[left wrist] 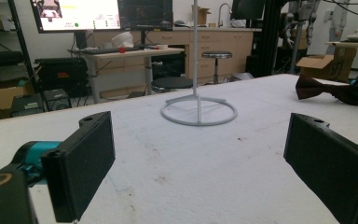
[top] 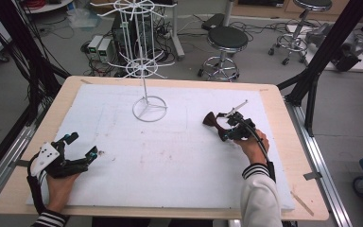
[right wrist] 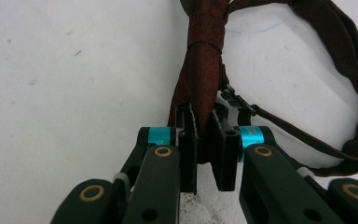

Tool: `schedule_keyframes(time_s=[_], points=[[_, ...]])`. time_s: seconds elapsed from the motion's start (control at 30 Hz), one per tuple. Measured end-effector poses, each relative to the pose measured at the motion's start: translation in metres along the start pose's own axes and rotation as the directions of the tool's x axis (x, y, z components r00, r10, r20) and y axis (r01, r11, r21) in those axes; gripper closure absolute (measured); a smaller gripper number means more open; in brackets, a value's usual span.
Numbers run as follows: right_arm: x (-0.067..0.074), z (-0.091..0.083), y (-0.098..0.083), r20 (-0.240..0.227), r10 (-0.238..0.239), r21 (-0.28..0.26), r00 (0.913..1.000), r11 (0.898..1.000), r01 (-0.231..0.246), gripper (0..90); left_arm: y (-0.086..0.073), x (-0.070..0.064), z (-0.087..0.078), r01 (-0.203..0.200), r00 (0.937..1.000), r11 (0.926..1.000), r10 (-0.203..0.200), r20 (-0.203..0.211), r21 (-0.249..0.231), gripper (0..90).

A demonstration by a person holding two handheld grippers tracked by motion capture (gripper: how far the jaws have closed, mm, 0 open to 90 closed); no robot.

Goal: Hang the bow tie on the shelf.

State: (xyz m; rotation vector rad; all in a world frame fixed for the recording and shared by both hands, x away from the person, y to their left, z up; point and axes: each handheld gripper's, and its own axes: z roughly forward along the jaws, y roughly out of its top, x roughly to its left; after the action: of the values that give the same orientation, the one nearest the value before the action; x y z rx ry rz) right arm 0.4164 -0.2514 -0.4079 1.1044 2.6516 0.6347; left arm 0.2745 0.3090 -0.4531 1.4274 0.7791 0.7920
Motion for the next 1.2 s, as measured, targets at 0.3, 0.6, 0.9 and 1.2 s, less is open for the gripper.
schedule_keyframes(time_s=[0.3, 0.6, 0.9, 1.2], points=[[0.000, -0.014, -0.001, -0.017, -0.011, -0.100, 0.9998, 0.995, 0.009, 83.3, 0.000, 0.000, 0.000, 0.002, 1.0000, 1.0000, -0.002, 0.000, 0.000, 9.0], [0.005, -0.038, -0.003, -0.061, -0.038, -0.229, 0.9974, 0.973, 0.023, 83.3, 0.000, 0.001, 0.000, 0.010, 0.9999, 0.9999, -0.010, 0.012, -0.003, 8.9], [0.011, -0.052, -0.003, -0.114, -0.071, -0.331, 0.9909, 0.943, 0.029, 83.3, 0.011, 0.007, -0.001, 0.017, 0.9996, 0.9997, -0.017, 0.024, -0.018, 8.6], [0.020, -0.061, 0.003, -0.168, -0.136, -0.418, 0.9763, 0.907, 0.054, 83.2, 0.048, 0.010, 0.015, 0.008, 0.9927, 0.9999, -0.009, 0.121, 0.007, 8.4]])
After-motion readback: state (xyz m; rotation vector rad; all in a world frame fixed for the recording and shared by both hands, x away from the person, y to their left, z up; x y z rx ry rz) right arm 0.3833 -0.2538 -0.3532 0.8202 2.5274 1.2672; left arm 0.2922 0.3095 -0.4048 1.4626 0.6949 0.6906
